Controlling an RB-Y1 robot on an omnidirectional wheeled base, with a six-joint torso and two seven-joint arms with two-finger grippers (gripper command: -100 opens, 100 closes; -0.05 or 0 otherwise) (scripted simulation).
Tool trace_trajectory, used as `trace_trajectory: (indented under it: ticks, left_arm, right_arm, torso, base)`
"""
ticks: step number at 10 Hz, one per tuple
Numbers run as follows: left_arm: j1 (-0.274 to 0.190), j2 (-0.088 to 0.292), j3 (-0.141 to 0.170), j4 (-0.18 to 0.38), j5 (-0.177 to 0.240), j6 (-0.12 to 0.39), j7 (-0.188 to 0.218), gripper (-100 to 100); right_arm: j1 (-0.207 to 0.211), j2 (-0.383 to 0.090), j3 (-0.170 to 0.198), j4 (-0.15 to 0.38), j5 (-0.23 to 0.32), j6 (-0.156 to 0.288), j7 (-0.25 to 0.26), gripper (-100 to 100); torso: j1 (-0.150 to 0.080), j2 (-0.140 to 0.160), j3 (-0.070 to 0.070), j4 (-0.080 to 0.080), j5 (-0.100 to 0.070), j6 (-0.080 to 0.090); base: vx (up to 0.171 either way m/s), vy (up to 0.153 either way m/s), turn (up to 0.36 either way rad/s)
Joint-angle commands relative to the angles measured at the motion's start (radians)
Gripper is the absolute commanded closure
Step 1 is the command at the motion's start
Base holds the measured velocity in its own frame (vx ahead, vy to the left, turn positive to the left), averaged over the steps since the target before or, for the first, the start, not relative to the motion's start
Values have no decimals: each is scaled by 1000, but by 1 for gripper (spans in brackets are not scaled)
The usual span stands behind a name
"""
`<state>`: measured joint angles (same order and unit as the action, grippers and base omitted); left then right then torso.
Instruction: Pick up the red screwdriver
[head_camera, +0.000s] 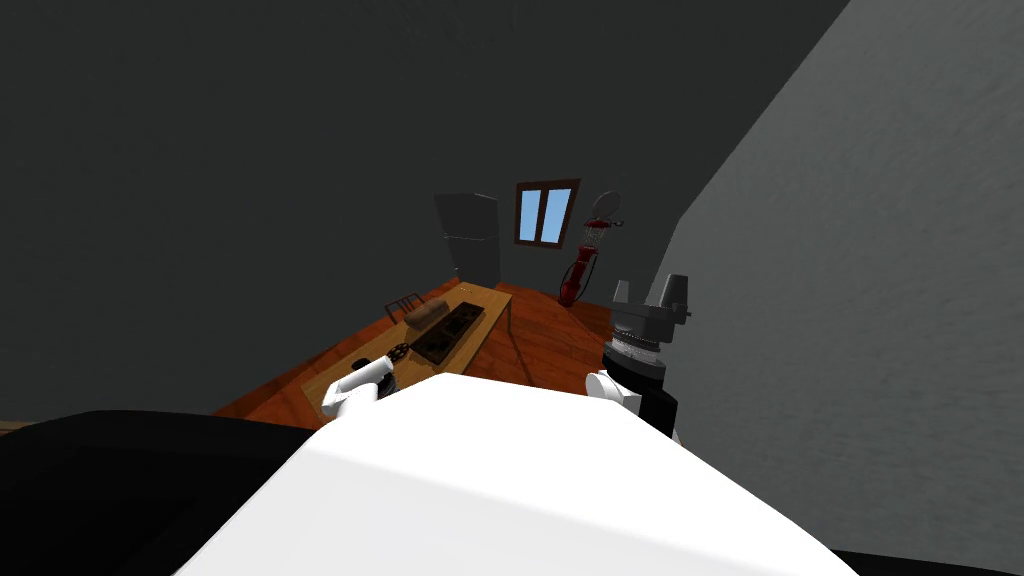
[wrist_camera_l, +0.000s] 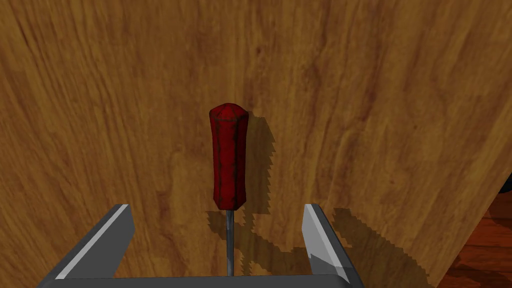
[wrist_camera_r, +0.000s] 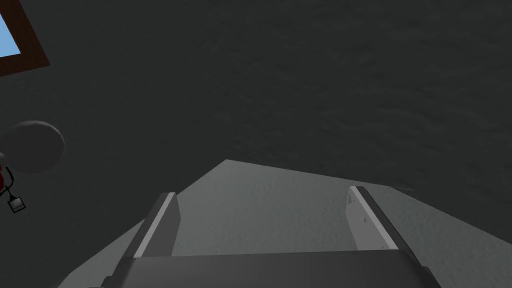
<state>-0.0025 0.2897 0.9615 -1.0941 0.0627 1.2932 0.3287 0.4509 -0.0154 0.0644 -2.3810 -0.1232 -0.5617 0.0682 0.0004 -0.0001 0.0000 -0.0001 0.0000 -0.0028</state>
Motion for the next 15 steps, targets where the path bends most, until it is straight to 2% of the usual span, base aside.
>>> trace_trajectory:
  ticks: [1,2,3,4,5,6,7,8,9,10,11,12,13,14,15]
  left_arm:
    - [50,10,-50,-30,42,-17,50,-100]
    - [53,10,-63,-30,42,-17,68,-100]
    - [93,20,-101,-61,85,-34,101,-100]
    - [105,20,-127,-61,85,-34,128,-100]
    - [105,20,-127,-61,85,-34,135,-100]
    - [151,30,-172,-91,127,-52,176,-100]
    - [158,30,-190,-91,127,-52,202,-100]
    - [199,40,-225,-121,169,-69,231,-100]
    - [211,40,-254,-121,169,-69,260,-100]
    - [211,40,-254,-121,169,-69,270,-100]
    - [258,50,-298,-152,211,-86,309,-100]
    - [263,50,-317,-152,211,-86,335,-100]
    - [307,60,-352,-182,254,-103,365,-100]
    - [316,60,-380,-182,254,-103,394,-100]
    - [316,60,-380,-182,254,-103,405,-100]
  right_arm:
    - [0,0,0,0,0,0,0,0]
    - [0,0,0,0,0,0,0,0]
    - [0,0,0,0,0,0,0,0]
    - [0,0,0,0,0,0,0,0]
    - [0,0,0,0,0,0,0,0]
    - [0,0,0,0,0,0,0,0]
    - [0,0,0,0,0,0,0,0]
    - [0,0,0,0,0,0,0,0]
    - [0,0,0,0,0,0,0,0]
    - [0,0,0,0,0,0,0,0]
    - [0,0,0,0,0,0,0,0]
    - [0,0,0,0,0,0,0,0]
    - [0,0,0,0,0,0,0,0]
    - [0,0,0,0,0,0,0,0]
    - [0,0,0,0,0,0,0,0]
  torso:
    - [0,0,0,0,0,0]
    - [1,1,0,0,0,0]
    - [2,1,0,0,0,0]
    - [3,1,1,0,0,0]
    - [3,1,1,0,1,0]
    - [1,0,0,0,0,0]
    - [1,1,0,0,0,0]
    - [2,0,0,0,0,0]
    - [2,1,0,0,0,0]
    - [3,1,0,0,1,0]
    - [1,0,0,0,0,0]
    - [2,1,0,0,0,0]
    - [2,1,0,0,0,0]
    - [2,1,1,0,0,0]
    - [2,1,1,0,1,0]
  base:
    - [-12,34,-157]
    - [-14,46,-108]
    - [-17,55,-196]
    - [-14,48,-68]
    - [-4,20,33]
    - [-9,30,-152]
    - [-11,41,-96]
    - [-12,48,-185]
    - [-13,51,-82]
    - [-9,23,25]
    - [-15,33,-165]
    - [-16,38,-90]
    - [-18,42,-142]
    - [-19,44,-95]
    - [-10,22,0]
